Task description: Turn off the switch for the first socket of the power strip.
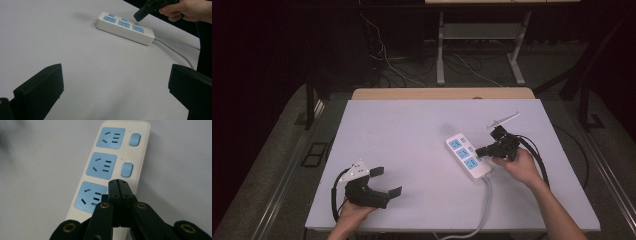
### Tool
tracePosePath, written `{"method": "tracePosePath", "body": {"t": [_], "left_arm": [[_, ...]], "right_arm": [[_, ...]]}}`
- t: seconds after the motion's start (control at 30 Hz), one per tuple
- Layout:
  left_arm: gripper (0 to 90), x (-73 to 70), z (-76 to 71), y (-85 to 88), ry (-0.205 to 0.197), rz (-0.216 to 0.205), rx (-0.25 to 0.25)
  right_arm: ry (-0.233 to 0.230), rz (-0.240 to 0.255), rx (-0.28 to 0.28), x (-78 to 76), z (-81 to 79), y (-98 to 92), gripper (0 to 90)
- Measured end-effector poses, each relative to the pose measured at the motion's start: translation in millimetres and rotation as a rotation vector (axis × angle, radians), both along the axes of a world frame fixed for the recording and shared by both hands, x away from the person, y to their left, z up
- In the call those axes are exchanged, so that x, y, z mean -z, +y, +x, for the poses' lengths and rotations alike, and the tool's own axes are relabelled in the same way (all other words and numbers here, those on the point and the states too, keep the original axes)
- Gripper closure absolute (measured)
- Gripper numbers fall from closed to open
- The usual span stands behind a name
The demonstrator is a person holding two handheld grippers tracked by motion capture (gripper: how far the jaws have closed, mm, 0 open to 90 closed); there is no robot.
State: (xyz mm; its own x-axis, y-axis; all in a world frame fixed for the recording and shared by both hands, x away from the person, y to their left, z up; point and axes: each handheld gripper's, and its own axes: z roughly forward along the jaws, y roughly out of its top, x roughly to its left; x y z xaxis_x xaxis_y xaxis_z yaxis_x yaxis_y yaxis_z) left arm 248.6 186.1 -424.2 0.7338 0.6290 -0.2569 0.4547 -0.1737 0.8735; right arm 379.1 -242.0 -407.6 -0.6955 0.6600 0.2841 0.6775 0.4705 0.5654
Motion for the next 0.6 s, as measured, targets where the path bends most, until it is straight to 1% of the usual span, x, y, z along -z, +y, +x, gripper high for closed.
{"method": "tracePosePath", "body": {"t": [0.2,0.27,0.37,0.4,0.5,0.6], "left_arm": [[0.0,0.1,0.1,0.2,0.001,0.0,-0.001],[0.0,0.1,0.1,0.1,0.0,0.001,0.0],[0.0,0.2,0.1,-0.3,0.0,0.0,-0.001],[0.0,0.1,0.0,-0.6,0.0,0.001,0.0],[0.0,0.1,-0.3,-1.0,-0.001,0.003,0.003],[0.0,0.1,-0.1,-1.0,0.0,0.002,0.001]], "right_arm": [[0.01,-0.024,-0.003,4.1,-0.4,1.6,89.7],[0.011,-0.018,-0.012,6.1,-0.3,0.9,89.9],[-0.01,-0.053,-0.023,4.2,-1.6,1.5,89.9],[-0.011,-0.057,-0.027,4.0,-1.8,1.4,90.0],[-0.002,-0.033,-0.02,5.5,-1.4,-1.4,90.0],[-0.004,-0.003,-0.013,8.0,-2.1,-4.6,90.0]]}}
